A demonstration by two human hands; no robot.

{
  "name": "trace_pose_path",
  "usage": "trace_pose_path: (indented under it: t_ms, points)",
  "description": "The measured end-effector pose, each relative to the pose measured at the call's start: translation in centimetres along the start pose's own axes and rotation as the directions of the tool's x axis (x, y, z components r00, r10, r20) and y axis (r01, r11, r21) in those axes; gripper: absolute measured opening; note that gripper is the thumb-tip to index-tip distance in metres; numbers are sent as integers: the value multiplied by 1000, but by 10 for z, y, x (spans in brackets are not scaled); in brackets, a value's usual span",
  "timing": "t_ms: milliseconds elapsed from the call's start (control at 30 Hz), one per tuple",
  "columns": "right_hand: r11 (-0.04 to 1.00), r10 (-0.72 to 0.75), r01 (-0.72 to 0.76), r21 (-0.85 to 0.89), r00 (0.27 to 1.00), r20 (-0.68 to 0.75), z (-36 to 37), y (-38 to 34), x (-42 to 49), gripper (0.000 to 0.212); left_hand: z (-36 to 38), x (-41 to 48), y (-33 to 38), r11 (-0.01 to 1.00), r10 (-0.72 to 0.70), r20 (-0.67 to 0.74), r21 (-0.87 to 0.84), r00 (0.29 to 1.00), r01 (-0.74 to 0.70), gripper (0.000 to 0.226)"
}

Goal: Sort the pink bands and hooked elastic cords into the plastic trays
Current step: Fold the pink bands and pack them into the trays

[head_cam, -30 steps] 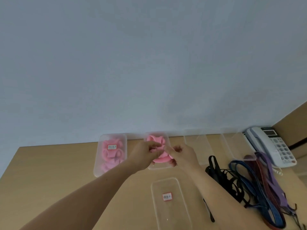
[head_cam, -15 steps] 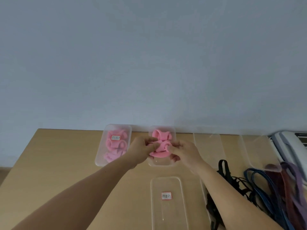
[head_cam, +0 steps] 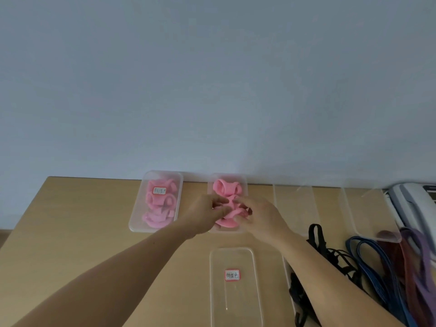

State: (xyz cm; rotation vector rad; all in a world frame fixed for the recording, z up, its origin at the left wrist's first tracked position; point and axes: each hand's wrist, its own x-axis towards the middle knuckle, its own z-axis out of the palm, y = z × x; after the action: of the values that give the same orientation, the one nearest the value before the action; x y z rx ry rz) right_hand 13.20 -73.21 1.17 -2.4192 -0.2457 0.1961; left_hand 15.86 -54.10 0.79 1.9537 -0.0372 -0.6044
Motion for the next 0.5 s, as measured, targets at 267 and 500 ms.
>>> trace_pose_path:
  t_ms: [267,500]
  points:
    - [993,18,-17,-115,1000,13,5,-3,9,29,0,1,-3,871,220,-2,451,975,-196,32]
    - [975,80,-50,-218,988,131,3,-5,19,25,3,3,-7,502,244,209,808,947,-308,34]
